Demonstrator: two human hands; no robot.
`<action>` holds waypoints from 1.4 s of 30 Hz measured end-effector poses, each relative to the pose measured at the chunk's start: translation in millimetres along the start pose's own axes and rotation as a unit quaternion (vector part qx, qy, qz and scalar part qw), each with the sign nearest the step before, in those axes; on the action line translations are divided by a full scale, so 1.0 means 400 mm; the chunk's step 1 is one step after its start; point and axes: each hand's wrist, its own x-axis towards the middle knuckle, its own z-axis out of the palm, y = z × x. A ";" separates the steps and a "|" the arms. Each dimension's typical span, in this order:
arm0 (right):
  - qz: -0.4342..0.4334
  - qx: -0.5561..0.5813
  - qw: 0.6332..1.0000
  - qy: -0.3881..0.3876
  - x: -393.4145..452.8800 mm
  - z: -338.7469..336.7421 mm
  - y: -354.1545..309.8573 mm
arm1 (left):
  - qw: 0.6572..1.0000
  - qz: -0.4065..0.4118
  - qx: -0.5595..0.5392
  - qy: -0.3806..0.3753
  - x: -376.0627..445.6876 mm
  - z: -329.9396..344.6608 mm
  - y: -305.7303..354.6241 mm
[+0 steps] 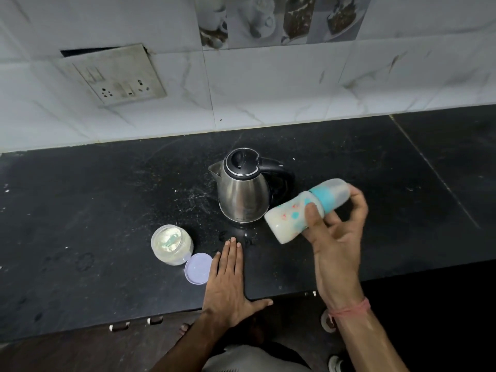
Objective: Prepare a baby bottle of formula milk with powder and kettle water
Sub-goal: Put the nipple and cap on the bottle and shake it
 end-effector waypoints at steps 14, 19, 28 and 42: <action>0.060 -0.093 0.991 -0.079 0.003 0.016 0.027 | 0.999 0.010 -0.034 0.030 -0.004 0.001 -0.003; 0.071 -0.100 0.978 -0.166 0.008 0.002 0.019 | 0.998 0.018 -0.041 0.039 -0.010 -0.009 -0.005; 0.025 -0.124 0.978 -0.168 0.050 -0.031 -0.009 | 0.996 0.021 -0.044 0.070 0.001 0.010 -0.007; 0.033 -0.033 0.997 -0.054 0.044 -0.013 -0.028 | 0.998 0.009 -0.026 0.051 -0.005 -0.003 -0.003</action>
